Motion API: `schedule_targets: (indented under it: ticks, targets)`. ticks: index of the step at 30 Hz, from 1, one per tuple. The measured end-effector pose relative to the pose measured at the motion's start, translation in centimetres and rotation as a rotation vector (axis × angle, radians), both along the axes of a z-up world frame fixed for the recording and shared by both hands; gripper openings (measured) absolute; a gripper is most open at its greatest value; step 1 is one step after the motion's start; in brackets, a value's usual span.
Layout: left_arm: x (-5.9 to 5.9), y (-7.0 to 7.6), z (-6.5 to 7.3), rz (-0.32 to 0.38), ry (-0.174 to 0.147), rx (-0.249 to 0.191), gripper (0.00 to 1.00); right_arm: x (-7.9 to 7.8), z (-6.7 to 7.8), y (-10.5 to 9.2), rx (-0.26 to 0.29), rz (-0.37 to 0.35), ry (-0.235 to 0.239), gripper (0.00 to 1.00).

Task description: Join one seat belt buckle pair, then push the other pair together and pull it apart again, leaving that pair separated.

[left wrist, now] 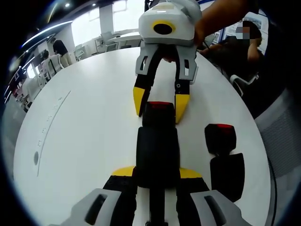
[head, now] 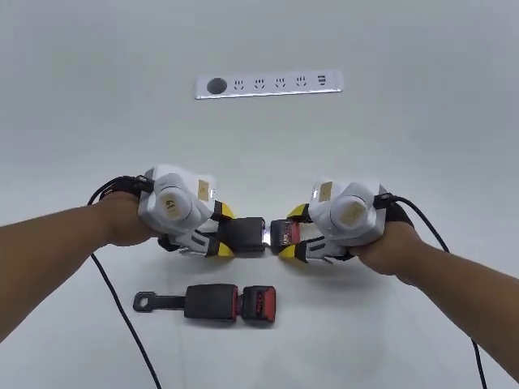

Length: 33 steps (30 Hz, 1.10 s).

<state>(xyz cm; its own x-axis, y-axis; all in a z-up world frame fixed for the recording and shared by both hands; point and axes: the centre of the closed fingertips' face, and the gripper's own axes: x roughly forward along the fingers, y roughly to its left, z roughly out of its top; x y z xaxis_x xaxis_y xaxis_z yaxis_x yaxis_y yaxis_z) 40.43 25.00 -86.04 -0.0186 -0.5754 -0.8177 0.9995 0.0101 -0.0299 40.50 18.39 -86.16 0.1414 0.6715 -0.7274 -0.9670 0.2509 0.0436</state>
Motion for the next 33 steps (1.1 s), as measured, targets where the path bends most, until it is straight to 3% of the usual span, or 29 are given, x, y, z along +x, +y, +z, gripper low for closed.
schedule_targets:
  ticks: [16, 33]
  targets:
    - [0.1, 0.0, -0.1, -0.001, 0.002, 0.005, 0.33, -0.2, 0.0, -1.7, -0.015, 0.008, -0.005, 0.35]
    - [0.2, 0.1, -0.2, -0.007, 0.006, 0.001, 0.33, -1.4, 0.1, -6.1, -0.028, 0.016, -0.012, 0.35]
